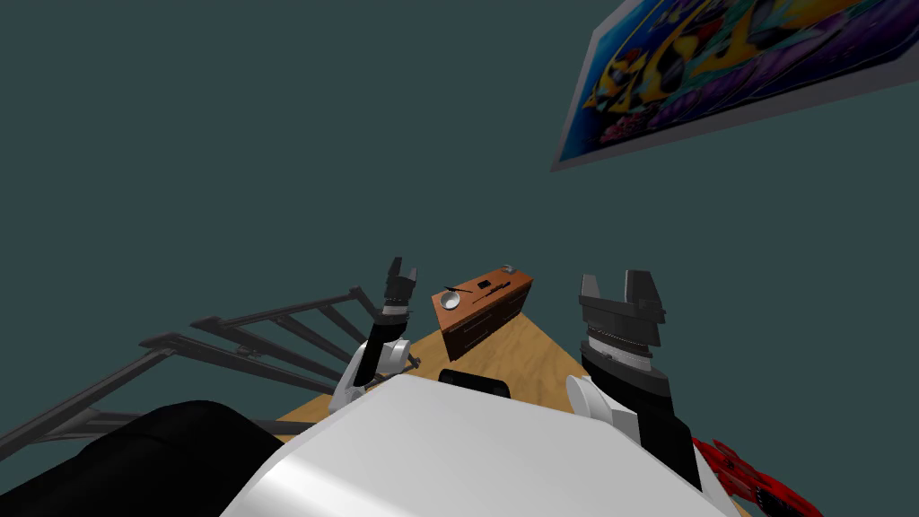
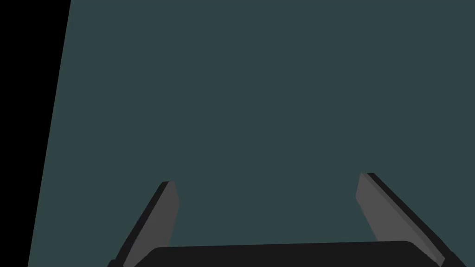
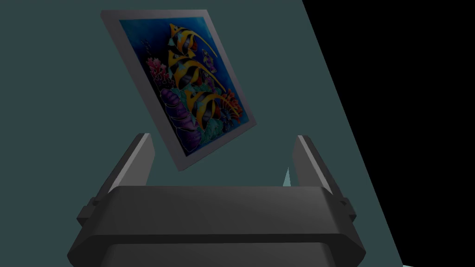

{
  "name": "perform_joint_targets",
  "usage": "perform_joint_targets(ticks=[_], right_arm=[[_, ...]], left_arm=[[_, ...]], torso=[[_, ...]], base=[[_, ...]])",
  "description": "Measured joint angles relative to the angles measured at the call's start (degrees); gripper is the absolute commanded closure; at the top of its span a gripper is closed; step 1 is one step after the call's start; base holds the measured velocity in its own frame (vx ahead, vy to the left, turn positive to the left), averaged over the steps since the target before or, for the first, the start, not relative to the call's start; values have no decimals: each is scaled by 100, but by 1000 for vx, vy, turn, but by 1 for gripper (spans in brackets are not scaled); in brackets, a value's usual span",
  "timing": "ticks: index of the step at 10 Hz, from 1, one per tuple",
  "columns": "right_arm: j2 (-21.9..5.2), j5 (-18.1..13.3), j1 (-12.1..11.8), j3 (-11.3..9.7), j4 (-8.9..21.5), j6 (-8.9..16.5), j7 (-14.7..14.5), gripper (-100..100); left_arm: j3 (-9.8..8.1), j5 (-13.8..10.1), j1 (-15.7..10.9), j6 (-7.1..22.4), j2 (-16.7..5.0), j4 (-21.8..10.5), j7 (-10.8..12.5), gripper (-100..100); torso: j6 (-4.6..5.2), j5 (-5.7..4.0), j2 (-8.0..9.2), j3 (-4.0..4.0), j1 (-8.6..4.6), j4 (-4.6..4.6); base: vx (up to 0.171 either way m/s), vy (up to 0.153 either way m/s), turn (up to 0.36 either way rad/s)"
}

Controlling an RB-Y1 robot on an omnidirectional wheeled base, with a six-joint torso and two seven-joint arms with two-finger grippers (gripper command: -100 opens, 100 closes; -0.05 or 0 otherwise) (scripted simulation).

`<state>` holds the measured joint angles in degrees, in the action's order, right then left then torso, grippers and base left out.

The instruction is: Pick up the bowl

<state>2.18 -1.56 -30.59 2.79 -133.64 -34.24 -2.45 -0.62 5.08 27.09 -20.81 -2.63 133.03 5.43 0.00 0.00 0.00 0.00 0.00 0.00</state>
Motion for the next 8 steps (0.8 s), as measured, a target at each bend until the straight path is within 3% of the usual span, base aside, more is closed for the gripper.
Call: perform_joint_targets(ticks=[8], right_arm=[[0, 0, 0, 0, 0, 0, 0, 0]], left_arm=[[-42, -342, -403, 1001, -543, -742, -27, -100]], torso=[[0, -1, 8, 5, -2, 2]], base=[[-31, -11, -4]])
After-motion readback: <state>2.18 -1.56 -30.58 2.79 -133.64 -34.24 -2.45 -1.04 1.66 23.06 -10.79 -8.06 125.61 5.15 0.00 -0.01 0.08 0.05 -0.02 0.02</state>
